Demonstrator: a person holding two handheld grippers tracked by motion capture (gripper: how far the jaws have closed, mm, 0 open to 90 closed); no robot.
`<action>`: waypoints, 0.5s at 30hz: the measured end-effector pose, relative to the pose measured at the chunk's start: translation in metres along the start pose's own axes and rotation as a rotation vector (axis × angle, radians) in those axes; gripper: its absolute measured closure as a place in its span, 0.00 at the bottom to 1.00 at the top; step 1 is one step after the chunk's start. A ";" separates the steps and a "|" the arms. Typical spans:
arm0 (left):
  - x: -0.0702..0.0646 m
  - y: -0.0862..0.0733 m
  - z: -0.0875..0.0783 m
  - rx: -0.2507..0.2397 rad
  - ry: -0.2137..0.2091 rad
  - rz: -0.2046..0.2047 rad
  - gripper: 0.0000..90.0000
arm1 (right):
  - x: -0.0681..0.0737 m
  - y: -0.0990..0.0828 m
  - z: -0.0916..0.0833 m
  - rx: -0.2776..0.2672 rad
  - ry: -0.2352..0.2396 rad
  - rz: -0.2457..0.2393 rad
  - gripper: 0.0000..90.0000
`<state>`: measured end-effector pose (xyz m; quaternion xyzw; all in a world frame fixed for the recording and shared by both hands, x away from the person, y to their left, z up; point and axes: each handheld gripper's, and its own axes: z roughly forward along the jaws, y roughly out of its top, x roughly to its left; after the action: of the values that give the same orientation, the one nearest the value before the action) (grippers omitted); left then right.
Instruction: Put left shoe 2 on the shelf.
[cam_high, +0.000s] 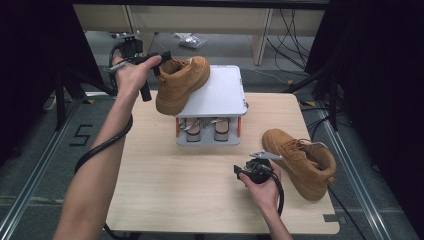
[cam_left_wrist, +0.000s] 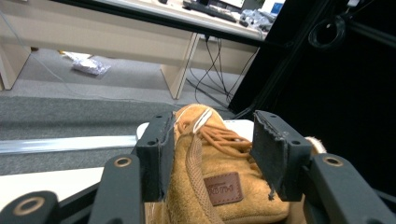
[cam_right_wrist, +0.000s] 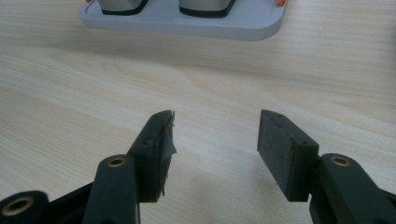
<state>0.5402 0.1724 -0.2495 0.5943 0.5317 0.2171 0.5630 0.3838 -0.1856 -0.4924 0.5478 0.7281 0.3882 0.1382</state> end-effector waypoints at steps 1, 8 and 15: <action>0.000 0.000 0.000 0.000 0.000 0.000 0.54 | 0.001 0.000 -0.001 0.007 -0.010 0.006 0.51; 0.006 0.007 -0.022 -0.047 -0.008 -0.002 0.62 | 0.001 0.000 -0.001 0.002 -0.008 0.008 0.51; 0.027 -0.004 -0.047 -0.087 -0.059 -0.020 0.88 | 0.001 0.001 -0.003 0.002 -0.006 -0.004 0.54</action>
<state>0.5075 0.2158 -0.2493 0.5699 0.5109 0.2168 0.6060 0.3824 -0.1853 -0.4893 0.5477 0.7292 0.3853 0.1407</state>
